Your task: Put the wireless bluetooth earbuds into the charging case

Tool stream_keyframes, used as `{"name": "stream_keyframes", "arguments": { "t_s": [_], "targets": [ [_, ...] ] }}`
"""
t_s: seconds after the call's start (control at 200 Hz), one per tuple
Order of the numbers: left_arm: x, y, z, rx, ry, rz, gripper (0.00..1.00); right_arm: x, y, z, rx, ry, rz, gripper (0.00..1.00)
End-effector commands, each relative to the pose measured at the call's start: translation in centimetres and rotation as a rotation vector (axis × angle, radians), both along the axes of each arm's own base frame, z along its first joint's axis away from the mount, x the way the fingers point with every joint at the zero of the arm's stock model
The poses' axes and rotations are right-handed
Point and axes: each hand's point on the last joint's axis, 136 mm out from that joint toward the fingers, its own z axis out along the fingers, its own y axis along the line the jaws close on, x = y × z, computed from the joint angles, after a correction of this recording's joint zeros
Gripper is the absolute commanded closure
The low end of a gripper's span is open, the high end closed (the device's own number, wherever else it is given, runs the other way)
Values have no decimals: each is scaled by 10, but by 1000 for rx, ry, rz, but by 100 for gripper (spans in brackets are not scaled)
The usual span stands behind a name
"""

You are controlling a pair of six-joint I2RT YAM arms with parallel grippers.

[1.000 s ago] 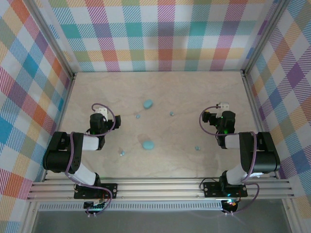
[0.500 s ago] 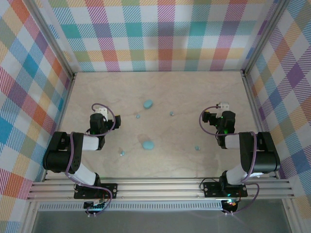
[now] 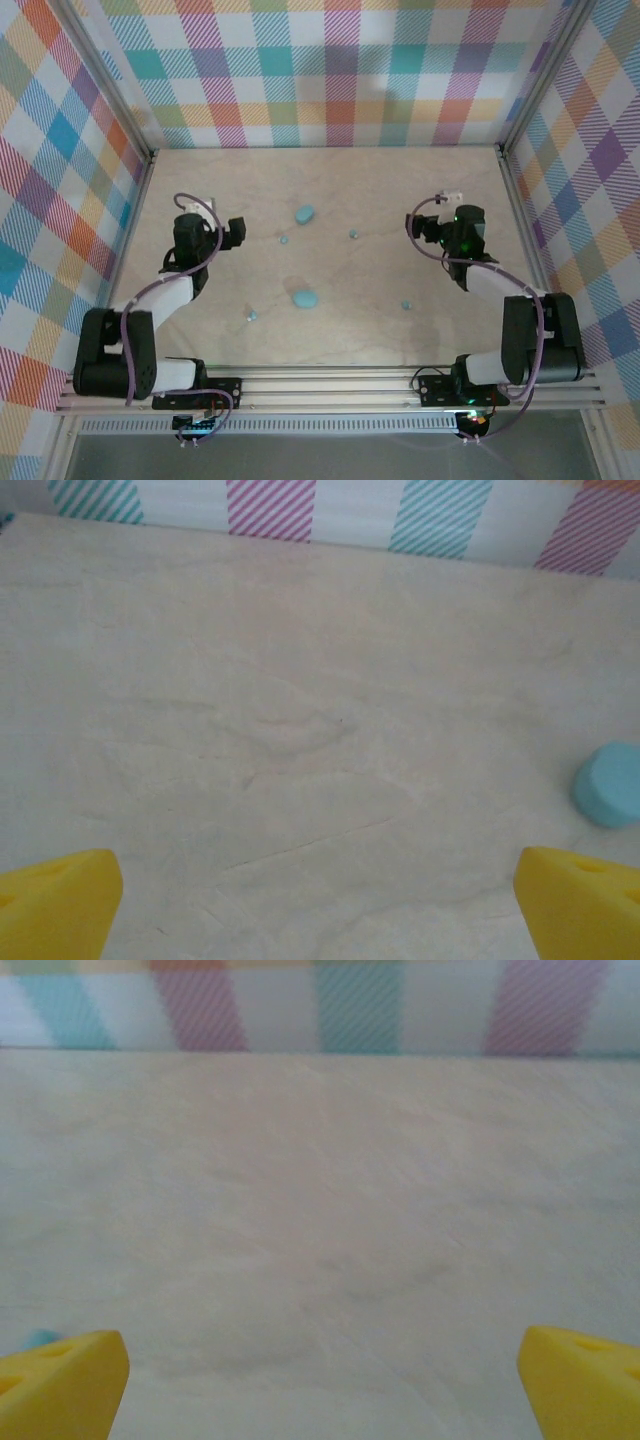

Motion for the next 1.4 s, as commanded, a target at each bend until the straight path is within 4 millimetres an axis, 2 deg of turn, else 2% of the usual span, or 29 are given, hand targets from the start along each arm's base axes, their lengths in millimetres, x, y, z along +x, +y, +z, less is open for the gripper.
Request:
{"name": "stream_keyframes", "arguments": {
  "t_s": [0.0,0.11,0.24,0.35,0.43,0.53,0.635,0.75,0.905,1.025,1.235,1.395],
  "targets": [
    [-24,-10,-10,-61,143,-8,0,-18,53,-1,13,90,232,0],
    [-44,-19,-11,-83,220,-19,0,-29,117,4,-122,118,459,0],
    [-72,-38,-24,-159,304,-43,1,-68,190,-10,-305,141,761,0],
    [-94,-56,-40,-263,372,-57,4,-108,231,-21,-377,150,962,0],
    [-107,-71,-50,-340,417,-65,6,-133,249,-24,-396,161,1077,0],
    [-121,-83,-62,-381,465,-41,9,-153,263,-29,-452,191,1155,0],
    [-131,-92,-75,-393,493,-13,10,-165,272,-46,-545,244,1199,0],
    [-134,-104,-83,-400,504,-23,10,-178,283,-66,-620,305,1236,0],
    [-136,-107,-89,-380,530,-19,10,-193,295,-83,-643,359,1262,0],
    [-137,-108,-88,-382,533,-23,9,-189,294,-98,-704,345,1230,1],
    [-136,-115,-79,-377,528,-72,9,-176,297,-111,-749,321,1190,5],
    [-135,-109,-77,-338,550,-45,7,-173,295,-134,-776,326,1187,7]
  ]
}}
